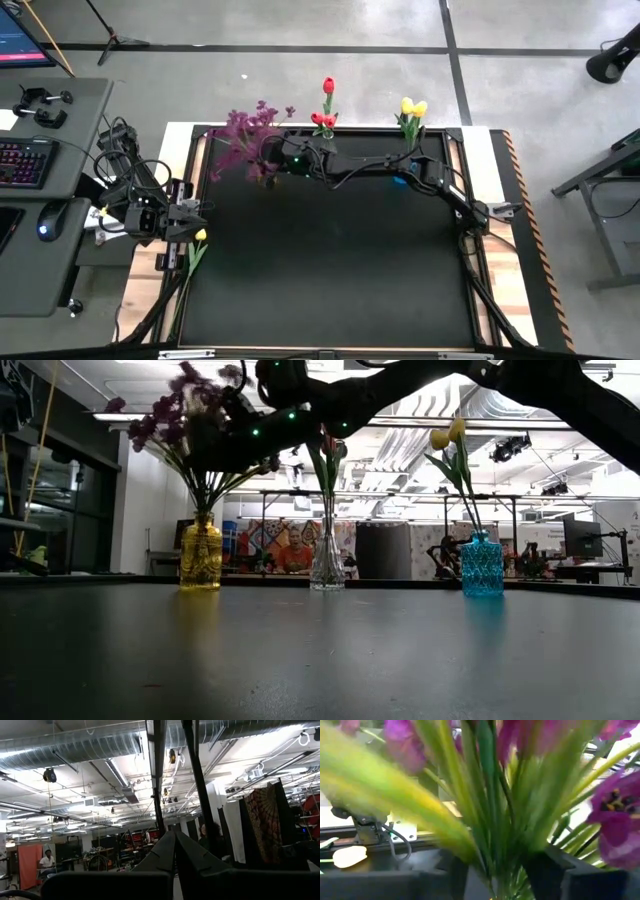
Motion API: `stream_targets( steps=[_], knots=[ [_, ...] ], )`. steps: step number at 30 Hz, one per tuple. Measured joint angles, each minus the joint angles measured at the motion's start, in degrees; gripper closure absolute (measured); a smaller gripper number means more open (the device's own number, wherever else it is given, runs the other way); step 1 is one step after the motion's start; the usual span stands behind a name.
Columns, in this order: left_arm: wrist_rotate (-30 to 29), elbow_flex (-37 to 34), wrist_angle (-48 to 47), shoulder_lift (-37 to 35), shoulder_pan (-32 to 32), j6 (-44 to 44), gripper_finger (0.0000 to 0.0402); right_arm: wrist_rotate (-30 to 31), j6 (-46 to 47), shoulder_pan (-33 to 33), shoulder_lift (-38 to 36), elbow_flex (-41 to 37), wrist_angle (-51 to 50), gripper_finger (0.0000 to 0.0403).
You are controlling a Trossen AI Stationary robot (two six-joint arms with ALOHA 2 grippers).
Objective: Sort flowers into vase by color
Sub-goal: Put the purple flowers into the yellow flower vase
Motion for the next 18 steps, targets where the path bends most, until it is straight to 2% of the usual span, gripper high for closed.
stream_targets(
  steps=[6,14,18],
  knots=[
    [-0.02,0.0,0.0,0.0,0.02,0.0,0.0402,-0.11,0.02,0.0,0.0,0.0,0.02,0.0198],
    [-2.47,0.0,0.0,-0.01,0.02,0.13,0.0402,-0.09,-0.08,0.0,-0.77,0.0,-1.04,0.019],
    [-2.78,-0.02,0.02,0.0,0.02,1.58,0.0402,-0.09,-2.08,0.0,-2.27,-0.01,-6.5,0.019]
  ],
)
